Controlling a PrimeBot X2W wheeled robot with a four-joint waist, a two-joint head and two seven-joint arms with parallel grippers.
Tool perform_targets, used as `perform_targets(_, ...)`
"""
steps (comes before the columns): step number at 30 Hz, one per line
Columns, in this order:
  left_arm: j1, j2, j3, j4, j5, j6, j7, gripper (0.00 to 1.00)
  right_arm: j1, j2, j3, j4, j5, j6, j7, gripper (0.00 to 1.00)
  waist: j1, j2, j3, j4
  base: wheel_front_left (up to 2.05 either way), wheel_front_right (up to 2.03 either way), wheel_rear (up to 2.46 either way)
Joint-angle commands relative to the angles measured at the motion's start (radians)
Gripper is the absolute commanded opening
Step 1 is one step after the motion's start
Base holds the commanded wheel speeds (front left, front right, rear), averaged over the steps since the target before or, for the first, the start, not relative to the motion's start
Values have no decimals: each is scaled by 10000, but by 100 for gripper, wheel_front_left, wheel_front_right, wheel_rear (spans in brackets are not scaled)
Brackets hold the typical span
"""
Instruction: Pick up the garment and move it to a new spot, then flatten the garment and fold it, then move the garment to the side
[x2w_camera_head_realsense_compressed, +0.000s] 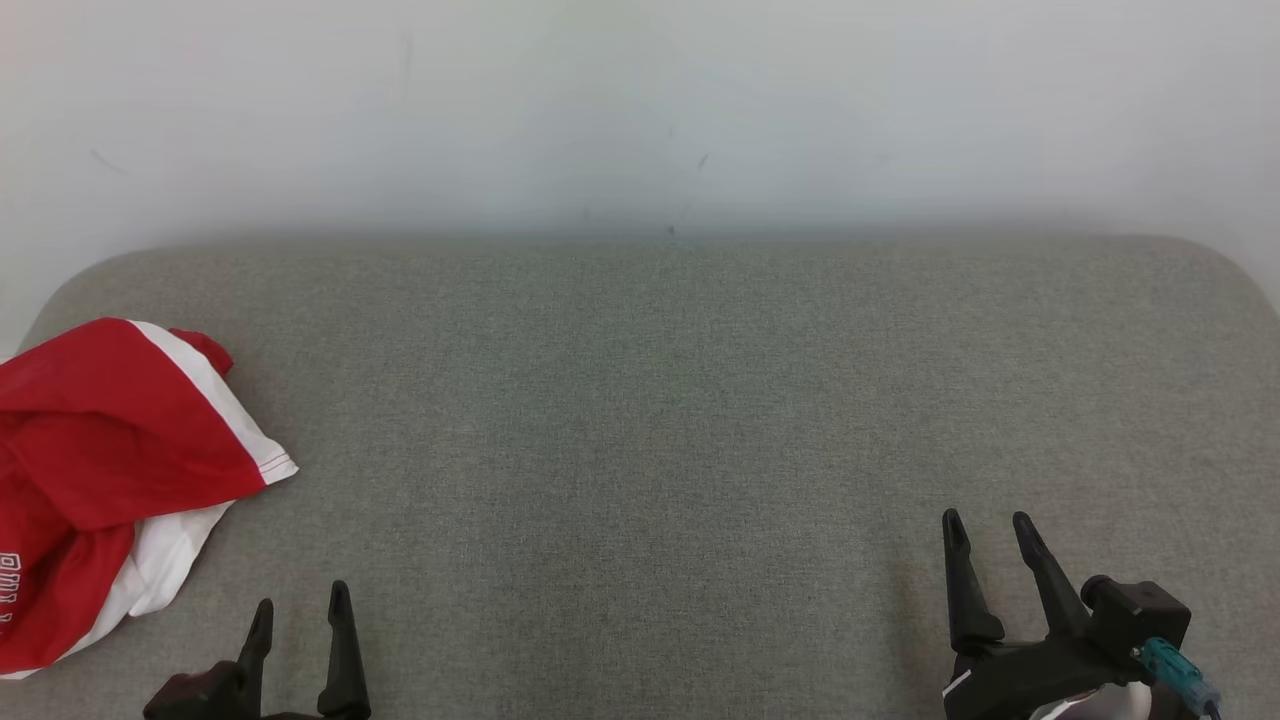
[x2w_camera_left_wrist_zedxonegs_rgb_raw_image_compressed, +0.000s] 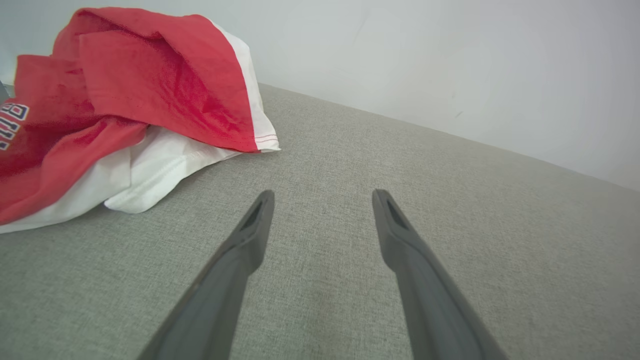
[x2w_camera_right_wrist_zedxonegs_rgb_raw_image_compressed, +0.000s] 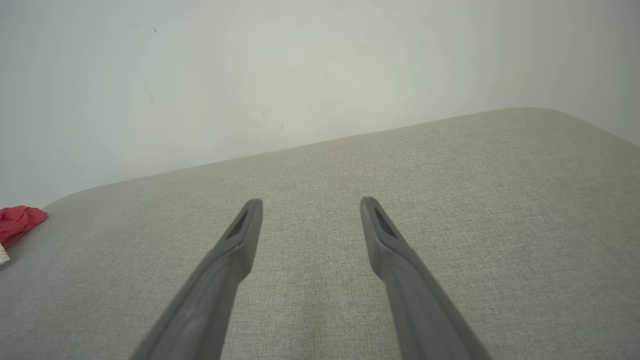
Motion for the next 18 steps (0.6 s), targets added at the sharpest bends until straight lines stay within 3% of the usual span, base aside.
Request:
perform_targets(1,-179,54,-1,-12,280,20,-106,100,-135,-42,-37,-51,-270,-16,-92,100,0,0,5,-3,0,0,0)
perform_targets(18,-120,64,-40,-175,1263,182,-423,100,-170,25,-252,-133,-1669,-18,-397,100,0,0,45,-40,0,0,0)
